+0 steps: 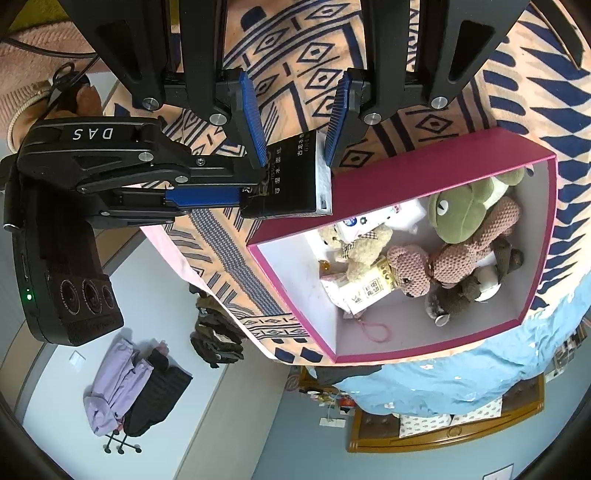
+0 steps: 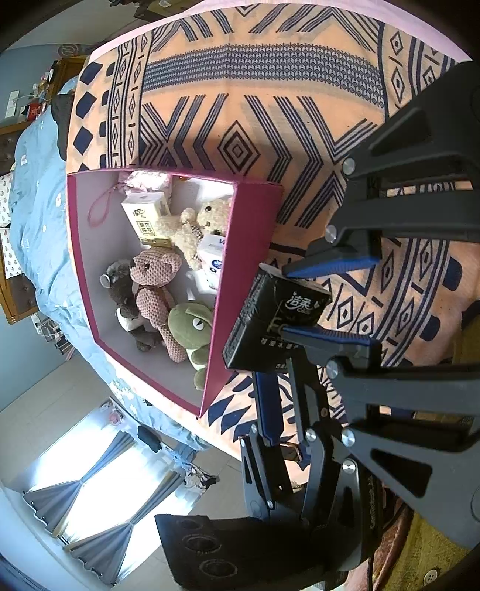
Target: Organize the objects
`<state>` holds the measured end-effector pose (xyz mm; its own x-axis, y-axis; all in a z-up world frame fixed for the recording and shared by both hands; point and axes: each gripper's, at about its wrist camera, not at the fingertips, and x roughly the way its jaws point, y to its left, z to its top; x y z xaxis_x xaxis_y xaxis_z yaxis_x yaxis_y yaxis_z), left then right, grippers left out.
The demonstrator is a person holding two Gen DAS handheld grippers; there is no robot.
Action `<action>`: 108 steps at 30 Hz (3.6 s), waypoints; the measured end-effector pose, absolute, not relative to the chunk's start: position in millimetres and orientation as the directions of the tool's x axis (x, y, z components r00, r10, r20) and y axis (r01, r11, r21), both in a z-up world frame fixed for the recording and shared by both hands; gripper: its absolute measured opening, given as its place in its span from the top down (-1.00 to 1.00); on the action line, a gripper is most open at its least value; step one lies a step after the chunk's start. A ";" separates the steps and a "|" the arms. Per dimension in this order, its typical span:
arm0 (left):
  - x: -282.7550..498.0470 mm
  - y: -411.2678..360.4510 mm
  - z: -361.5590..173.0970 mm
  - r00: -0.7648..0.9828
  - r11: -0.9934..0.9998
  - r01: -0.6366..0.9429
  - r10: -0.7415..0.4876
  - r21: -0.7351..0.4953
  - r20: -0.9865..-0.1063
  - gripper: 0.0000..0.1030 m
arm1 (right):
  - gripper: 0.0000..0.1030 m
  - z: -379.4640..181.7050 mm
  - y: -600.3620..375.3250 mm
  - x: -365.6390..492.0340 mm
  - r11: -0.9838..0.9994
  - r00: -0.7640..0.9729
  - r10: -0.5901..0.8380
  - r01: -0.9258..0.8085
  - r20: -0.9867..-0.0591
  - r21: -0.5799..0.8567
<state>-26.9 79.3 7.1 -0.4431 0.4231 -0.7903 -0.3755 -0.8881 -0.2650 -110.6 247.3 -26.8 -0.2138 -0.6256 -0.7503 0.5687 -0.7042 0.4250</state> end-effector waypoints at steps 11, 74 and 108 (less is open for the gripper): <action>-29.6 77.9 11.9 -0.455 -0.887 -0.376 0.427 -0.266 -0.781 0.37 | 0.42 -18.4 246.3 -113.9 -0.700 -0.233 -0.632 0.581 -0.739 0.415; -43.3 78.3 25.6 -0.491 -0.890 -0.378 0.427 -0.257 -0.759 0.37 | 0.42 0.5 241.0 -133.0 -0.694 -0.274 -0.641 0.605 -0.717 0.389; -58.0 76.5 31.8 -0.512 -0.895 -0.368 0.421 -0.252 -0.749 0.37 | 0.42 6.8 238.1 -146.9 -0.691 -0.292 -0.652 0.610 -0.700 0.388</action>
